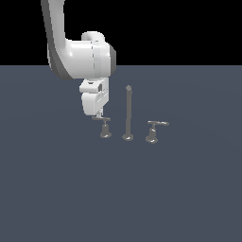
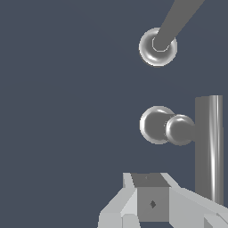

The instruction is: Turn on the faucet by rotating a designated handle.

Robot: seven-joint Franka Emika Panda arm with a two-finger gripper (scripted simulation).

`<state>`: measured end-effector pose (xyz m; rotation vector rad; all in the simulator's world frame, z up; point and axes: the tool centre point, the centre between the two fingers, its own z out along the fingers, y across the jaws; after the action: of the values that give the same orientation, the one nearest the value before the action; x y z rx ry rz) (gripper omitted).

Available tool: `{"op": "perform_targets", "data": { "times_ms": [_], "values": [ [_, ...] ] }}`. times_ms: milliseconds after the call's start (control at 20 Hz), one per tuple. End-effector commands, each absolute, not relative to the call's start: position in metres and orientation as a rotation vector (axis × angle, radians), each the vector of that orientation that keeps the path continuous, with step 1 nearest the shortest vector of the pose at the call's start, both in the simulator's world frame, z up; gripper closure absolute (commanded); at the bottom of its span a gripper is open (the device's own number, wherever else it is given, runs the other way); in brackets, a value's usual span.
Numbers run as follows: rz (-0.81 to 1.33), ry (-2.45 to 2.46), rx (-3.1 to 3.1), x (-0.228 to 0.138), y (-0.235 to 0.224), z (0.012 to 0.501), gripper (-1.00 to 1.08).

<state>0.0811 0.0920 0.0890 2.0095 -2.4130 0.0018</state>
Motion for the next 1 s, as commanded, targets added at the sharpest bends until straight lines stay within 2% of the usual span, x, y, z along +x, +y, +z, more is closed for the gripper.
{"op": "perform_targets", "data": {
  "times_ms": [0,250,350,950],
  "values": [
    [0.001,-2.412,2.011,0.074,0.099,0.089,1.08],
    [0.000,-2.413,2.011,0.059,0.112,0.089,1.08],
    [0.008,-2.424,2.006,0.066,0.105,0.089,1.08],
    [0.002,-2.416,2.010,0.028,0.110,0.089,1.08]
  ]
}}
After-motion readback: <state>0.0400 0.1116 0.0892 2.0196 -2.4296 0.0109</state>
